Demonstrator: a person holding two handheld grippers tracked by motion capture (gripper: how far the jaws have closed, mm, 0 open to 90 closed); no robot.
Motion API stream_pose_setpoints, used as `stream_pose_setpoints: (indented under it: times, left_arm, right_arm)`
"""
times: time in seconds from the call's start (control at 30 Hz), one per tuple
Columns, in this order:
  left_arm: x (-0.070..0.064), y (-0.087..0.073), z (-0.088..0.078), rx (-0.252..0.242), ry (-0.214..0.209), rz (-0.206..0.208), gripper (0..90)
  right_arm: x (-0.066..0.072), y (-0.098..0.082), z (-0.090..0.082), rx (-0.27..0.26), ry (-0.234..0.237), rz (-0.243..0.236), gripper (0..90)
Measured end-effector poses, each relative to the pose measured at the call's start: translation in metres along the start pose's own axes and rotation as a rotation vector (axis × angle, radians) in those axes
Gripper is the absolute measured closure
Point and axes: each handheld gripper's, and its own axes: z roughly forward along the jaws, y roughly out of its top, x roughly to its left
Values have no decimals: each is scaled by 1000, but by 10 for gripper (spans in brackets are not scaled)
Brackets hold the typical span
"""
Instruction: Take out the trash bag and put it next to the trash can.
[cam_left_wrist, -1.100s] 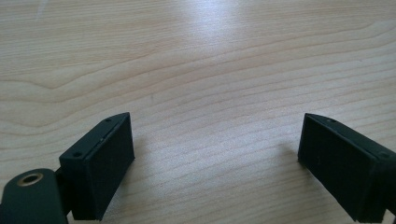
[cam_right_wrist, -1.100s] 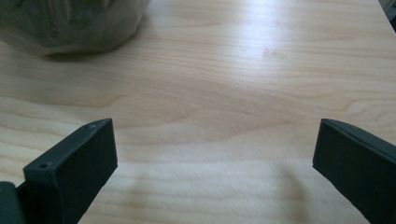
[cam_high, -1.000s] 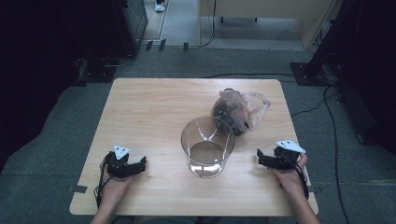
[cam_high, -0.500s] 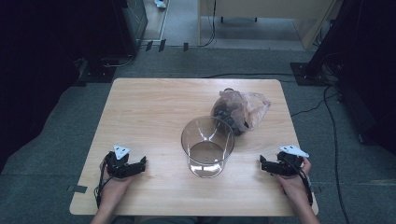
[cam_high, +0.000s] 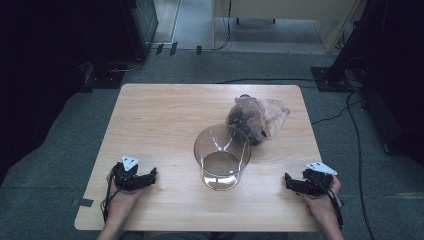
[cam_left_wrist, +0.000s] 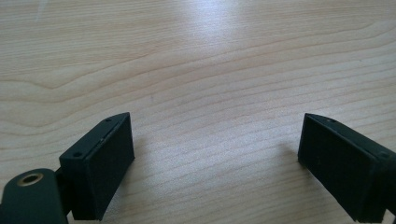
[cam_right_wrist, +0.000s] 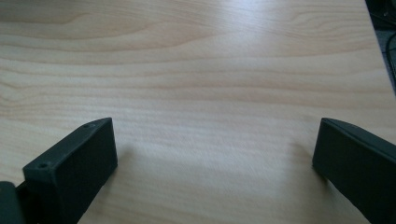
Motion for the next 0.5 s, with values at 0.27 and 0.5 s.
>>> stream_pose_setpoints:
  times: [0.27,0.5]
  left_arm:
    - [0,0,0,0,0,0,102]
    - [0,0,0,0,-2,1,102]
  right_arm:
    - [-8,-13,-13,0,-18,19,0]
    - [-14,-21,-21,0,-13,15,0]
